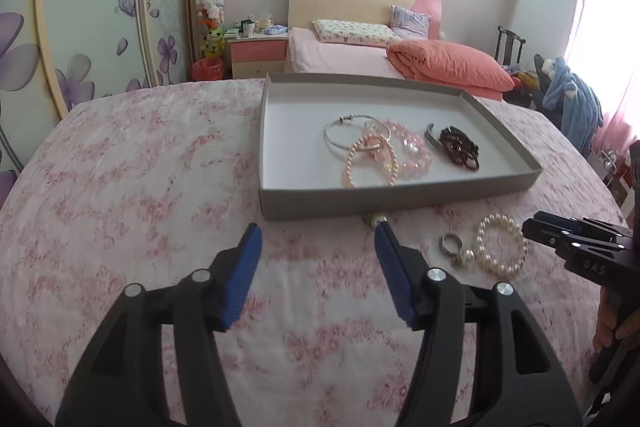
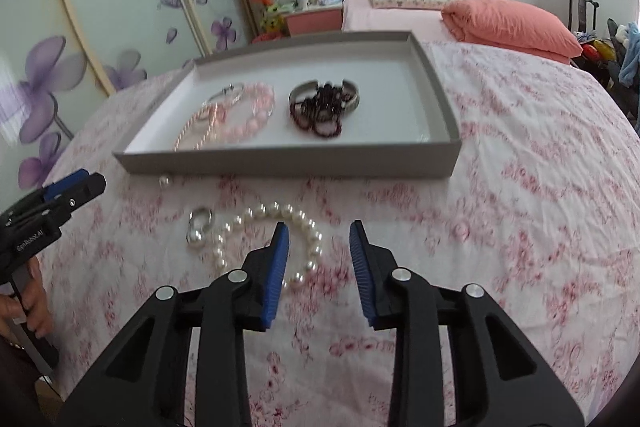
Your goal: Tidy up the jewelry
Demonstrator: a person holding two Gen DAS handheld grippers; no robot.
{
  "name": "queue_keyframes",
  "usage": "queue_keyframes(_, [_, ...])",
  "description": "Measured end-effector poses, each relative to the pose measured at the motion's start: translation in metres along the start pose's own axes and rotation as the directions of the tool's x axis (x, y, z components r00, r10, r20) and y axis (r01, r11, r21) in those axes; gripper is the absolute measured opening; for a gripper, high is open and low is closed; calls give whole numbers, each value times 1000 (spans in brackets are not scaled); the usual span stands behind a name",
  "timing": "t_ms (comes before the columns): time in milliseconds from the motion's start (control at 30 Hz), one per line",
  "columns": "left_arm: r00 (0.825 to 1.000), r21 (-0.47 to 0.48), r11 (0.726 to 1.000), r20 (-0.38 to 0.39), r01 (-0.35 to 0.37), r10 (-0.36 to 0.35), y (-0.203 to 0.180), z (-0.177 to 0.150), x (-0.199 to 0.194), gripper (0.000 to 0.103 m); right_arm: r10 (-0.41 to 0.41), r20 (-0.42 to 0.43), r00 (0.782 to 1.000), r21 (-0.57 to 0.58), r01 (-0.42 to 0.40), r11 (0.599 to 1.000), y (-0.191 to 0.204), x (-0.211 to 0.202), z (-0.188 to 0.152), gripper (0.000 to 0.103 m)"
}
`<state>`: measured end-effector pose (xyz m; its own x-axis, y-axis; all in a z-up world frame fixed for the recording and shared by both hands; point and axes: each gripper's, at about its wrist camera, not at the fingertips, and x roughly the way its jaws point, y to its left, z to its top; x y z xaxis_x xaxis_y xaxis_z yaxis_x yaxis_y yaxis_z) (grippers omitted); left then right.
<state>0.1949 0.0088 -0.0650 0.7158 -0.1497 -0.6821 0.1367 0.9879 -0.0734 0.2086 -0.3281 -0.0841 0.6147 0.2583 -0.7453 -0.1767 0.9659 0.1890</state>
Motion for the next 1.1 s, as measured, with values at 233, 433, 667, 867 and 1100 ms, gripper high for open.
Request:
queue_keyframes(233, [1000,31,1000,-25,5,-4,-9,-7,3,65,-19,-34,999,-34,17,999,7,9,-3,27])
queue_keyframes(433, [999,49,999,-47,5,-2,-16,-6,10,65,-80,-30,996,-90,77,993,12,13,-5,12])
queue_keyframes(667, [995,75,997,-96,-3,10,-32,-4,29,65,-177,-14,984,-13,177,984,-16,9,-1,11])
queue_keyframes(867, [989,48,999,-146,-23,30,-41,0,51,65,-188,-14,982,2,188,982,-23,8,1,11])
queue_keyframes(1100, [986,15,998,-156,-58,60,-50,8,65,52,-177,-16,984,3,177,984,-25,9,2,12])
